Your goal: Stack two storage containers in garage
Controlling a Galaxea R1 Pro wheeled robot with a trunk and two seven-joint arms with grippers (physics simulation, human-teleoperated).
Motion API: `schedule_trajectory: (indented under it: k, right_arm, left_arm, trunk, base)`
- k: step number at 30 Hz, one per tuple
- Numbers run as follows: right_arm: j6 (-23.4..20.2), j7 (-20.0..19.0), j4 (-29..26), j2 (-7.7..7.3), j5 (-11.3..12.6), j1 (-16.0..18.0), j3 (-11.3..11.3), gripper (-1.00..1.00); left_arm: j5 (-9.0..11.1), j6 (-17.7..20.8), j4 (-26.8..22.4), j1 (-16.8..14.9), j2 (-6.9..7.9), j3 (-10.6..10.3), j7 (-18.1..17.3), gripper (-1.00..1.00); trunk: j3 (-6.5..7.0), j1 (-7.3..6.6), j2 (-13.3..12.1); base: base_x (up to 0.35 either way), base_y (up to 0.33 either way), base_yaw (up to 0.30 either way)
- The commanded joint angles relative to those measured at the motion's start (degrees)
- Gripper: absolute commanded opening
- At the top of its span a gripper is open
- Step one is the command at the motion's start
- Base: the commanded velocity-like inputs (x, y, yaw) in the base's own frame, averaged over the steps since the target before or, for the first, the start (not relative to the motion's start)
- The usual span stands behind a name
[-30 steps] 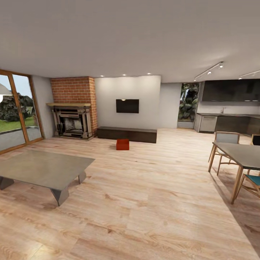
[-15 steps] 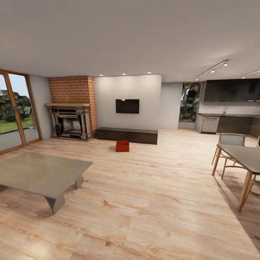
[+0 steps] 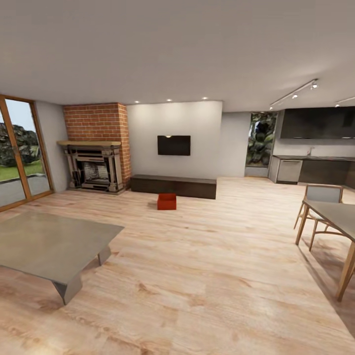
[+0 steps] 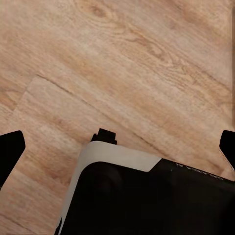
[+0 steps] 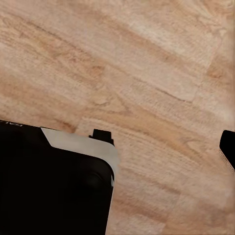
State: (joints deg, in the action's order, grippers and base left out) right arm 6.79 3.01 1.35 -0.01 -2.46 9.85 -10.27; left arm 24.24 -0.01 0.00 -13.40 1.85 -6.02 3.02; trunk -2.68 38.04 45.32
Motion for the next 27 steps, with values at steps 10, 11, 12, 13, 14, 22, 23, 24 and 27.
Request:
schedule_trajectory:
  k: [10, 11, 12, 13, 14, 22, 23, 24, 27]
  right_arm:
    - [0.2, 0.3, 0.1, 0.01, -0.2, 0.1, -0.3, 1.00]
    - [0.2, 0.3, 0.1, 0.01, -0.2, 0.1, -0.3, 1.00]
    - [0.3, 0.3, 0.1, 0.01, -0.2, 0.1, -0.3, 1.00]
    - [0.3, 0.3, 0.1, 0.01, -0.2, 0.1, -0.3, 1.00]
    - [0.3, 0.3, 0.1, 0.01, -0.2, 0.1, -0.3, 1.00]
    - [0.3, 0.3, 0.1, 0.01, -0.2, 0.1, -0.3, 1.00]
    - [0.3, 0.3, 0.1, 0.01, -0.2, 0.1, -0.3, 1.00]
    - [0.3, 0.3, 0.1, 0.01, -0.2, 0.1, -0.3, 1.00]
    - [0.3, 0.2, 0.1, 0.01, -0.2, 0.1, -0.3, 1.00]
  left_arm:
    - [0.5, -0.2, 0.0, 0.0, 0.00, -0.5, 0.1, 1.00]
    - [0.5, -0.2, 0.0, 0.0, 0.00, -0.5, 0.1, 1.00]
    - [0.5, -0.2, 0.0, 0.0, 0.00, -0.5, 0.1, 1.00]
    - [0.5, -0.2, 0.0, 0.0, 0.00, -0.5, 0.1, 1.00]
    - [0.5, -0.2, 0.0, 0.0, 0.00, -0.5, 0.1, 1.00]
    - [0.5, -0.3, 0.0, 0.0, 0.00, -0.5, 0.1, 1.00]
    - [0.5, -0.3, 0.0, 0.0, 0.00, -0.5, 0.1, 1.00]
    - [0.5, -0.3, 0.0, 0.0, 0.00, -0.5, 0.1, 1.00]
    - [0.5, -0.3, 0.0, 0.0, 0.00, -0.5, 0.1, 1.00]
  trunk:
    - [-0.09, 0.04, 0.1]
    - [-0.09, 0.04, 0.1]
    - [-0.09, 0.04, 0.1]
    - [-0.09, 0.04, 0.1]
    - [-0.09, 0.04, 0.1]
    - [-0.09, 0.04, 0.1]
    - [-0.09, 0.04, 0.1]
    - [-0.09, 0.04, 0.1]
    - [-0.09, 0.04, 0.1]
  base:
    - [0.324, 0.000, 0.000]
    - [0.324, 0.000, 0.000]
    - [0.324, 0.000, 0.000]
    - [0.324, 0.000, 0.000]
    - [0.324, 0.000, 0.000]
    - [0.324, 0.000, 0.000]
    - [0.324, 0.000, 0.000]
    - [0.324, 0.000, 0.000]
    - [0.324, 0.000, 0.000]
